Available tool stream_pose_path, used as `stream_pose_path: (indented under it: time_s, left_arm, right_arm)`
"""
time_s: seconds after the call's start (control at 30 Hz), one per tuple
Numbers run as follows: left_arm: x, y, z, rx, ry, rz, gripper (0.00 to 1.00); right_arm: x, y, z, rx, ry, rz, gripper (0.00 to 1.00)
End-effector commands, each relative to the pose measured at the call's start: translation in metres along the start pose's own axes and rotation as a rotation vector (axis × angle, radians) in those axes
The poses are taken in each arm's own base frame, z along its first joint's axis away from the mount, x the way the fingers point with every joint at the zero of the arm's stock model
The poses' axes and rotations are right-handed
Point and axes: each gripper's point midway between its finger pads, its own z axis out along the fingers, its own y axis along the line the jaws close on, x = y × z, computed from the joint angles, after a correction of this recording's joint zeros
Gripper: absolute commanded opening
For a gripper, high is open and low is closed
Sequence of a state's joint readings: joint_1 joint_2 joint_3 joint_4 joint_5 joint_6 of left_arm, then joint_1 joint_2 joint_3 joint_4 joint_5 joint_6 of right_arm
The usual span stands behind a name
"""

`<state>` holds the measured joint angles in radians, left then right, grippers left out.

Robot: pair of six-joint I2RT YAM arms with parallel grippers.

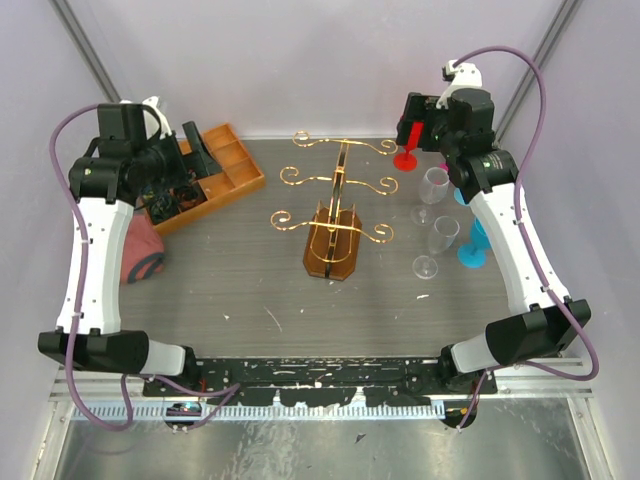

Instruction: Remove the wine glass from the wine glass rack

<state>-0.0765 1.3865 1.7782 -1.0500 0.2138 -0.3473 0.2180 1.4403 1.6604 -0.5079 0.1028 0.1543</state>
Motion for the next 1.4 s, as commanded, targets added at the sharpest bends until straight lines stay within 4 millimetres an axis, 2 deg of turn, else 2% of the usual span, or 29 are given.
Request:
stream_pose_path:
  time_s: [0.0,0.27,1.37]
  left_arm:
    - [-0.002,0.002,-0.001,-0.019,0.014,0.011,0.98]
    - [-0.001,0.004,0.003,-0.027,0.016,0.001,0.98]
    - [0.0,-0.004,-0.007,0.019,-0.019,0.012,0.98]
  right_arm:
    - [-0.015,-0.001,-0.01,0.005,-0.051,0.022,1.0]
    - [-0.008,-0.002,-0.006,0.006,-0.029,0.013,1.0]
    - [-0.006,-0.001,-0.008,-0.005,-0.032,0.018,1.0]
